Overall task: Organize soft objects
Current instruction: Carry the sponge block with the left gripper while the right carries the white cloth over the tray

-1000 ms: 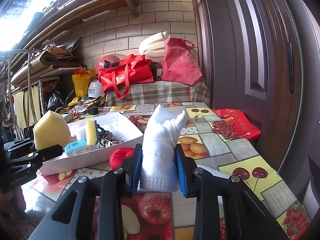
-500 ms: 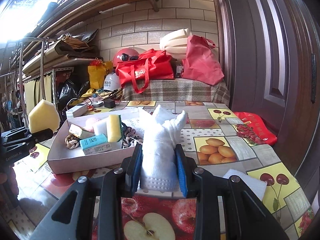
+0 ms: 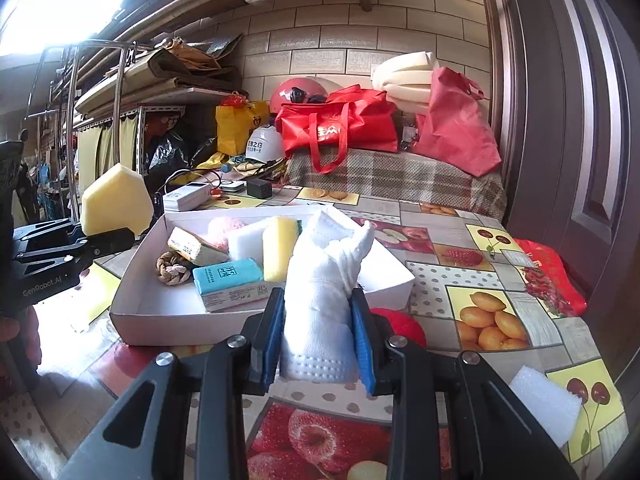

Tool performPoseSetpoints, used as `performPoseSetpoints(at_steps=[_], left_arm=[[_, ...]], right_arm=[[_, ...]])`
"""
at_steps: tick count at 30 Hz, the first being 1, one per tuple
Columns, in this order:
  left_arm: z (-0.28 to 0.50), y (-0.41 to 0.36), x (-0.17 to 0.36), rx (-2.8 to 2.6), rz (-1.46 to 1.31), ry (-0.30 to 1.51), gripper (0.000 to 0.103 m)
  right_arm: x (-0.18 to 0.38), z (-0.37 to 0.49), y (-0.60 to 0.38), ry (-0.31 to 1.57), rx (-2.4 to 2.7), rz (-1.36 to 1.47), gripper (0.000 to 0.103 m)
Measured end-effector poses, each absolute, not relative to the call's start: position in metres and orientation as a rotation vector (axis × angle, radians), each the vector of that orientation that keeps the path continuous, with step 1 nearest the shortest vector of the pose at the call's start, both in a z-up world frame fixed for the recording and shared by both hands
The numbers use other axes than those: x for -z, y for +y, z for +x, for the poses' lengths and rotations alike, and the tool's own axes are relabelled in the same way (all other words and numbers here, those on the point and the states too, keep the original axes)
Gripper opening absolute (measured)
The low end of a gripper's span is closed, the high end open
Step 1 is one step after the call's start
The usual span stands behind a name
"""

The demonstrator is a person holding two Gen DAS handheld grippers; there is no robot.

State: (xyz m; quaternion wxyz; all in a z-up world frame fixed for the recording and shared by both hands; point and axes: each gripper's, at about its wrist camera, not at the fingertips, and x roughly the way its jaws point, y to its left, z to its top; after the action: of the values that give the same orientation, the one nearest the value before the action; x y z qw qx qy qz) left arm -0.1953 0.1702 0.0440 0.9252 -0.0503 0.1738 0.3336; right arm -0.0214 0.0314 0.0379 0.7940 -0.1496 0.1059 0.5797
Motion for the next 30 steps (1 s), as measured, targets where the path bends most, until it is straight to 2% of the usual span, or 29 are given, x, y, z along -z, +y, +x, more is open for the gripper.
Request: performPoseSetpoints(at_steps=[30], left_arm=[[-0.16,0.232,-0.043,-0.769,-0.155,0.391,0.025]], right_arm=[[-0.037,-0.041,0.118,0.297,-1.369,-0.333,0.032]])
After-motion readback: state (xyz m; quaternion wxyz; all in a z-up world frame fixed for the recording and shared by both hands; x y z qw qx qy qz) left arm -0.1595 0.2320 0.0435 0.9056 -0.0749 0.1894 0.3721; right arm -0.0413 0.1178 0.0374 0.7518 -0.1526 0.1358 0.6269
